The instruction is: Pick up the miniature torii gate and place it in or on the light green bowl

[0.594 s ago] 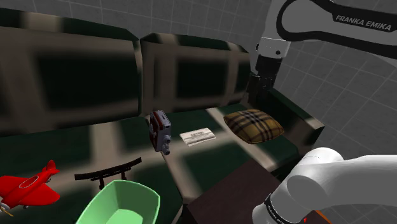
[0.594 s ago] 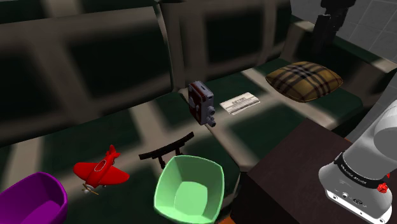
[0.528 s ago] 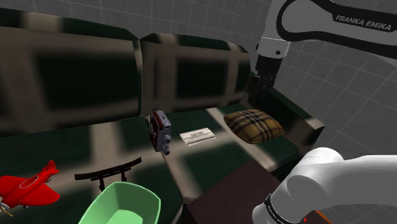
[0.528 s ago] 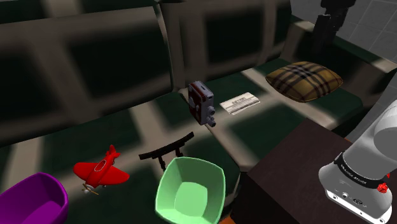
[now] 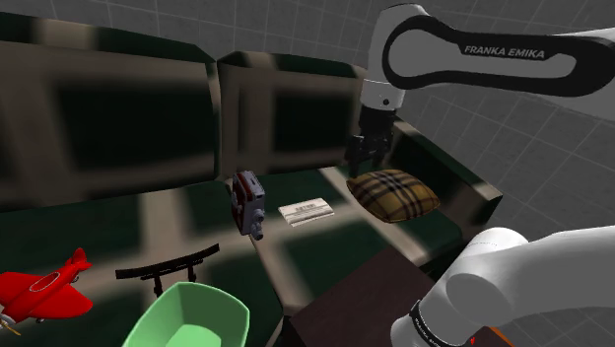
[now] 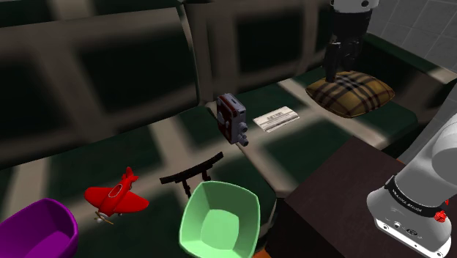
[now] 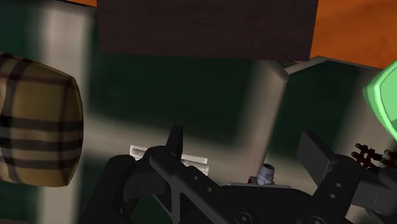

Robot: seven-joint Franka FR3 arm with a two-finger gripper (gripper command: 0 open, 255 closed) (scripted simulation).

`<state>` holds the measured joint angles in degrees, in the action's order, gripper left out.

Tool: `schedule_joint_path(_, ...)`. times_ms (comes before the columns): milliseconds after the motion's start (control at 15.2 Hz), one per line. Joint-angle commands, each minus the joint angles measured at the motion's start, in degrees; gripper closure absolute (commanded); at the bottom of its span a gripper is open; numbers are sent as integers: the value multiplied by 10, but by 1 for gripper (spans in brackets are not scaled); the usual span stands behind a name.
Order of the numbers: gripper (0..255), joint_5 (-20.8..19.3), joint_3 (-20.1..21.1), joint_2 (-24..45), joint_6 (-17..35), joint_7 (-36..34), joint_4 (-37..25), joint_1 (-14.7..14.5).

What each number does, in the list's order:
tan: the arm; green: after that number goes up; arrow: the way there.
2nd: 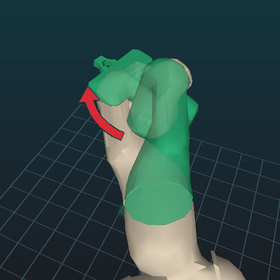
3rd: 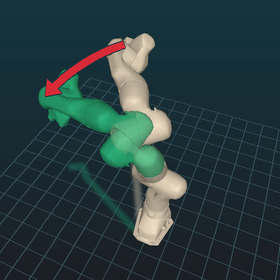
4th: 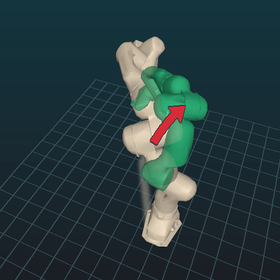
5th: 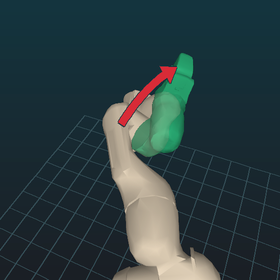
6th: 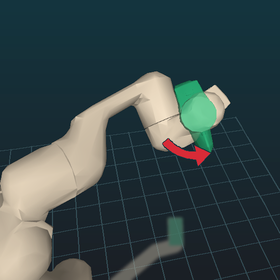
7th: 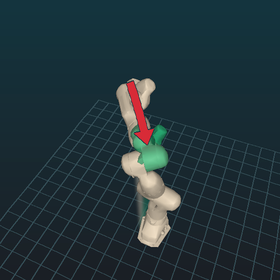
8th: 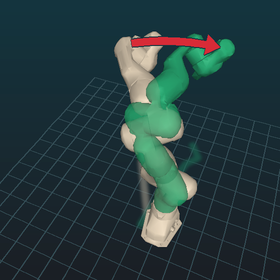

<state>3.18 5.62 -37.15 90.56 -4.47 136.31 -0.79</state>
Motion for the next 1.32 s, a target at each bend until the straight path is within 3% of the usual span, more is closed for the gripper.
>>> schedule_joint_path(0, 0, 15, 16, 31, 30, -21, 2, -5)
schedule_joint_path(660, 0, 65, 87, 202, 157, -116, -27, -30)
schedule_joint_path(1254, 0, 66, 132, 389, 248, -201, -114, -54)
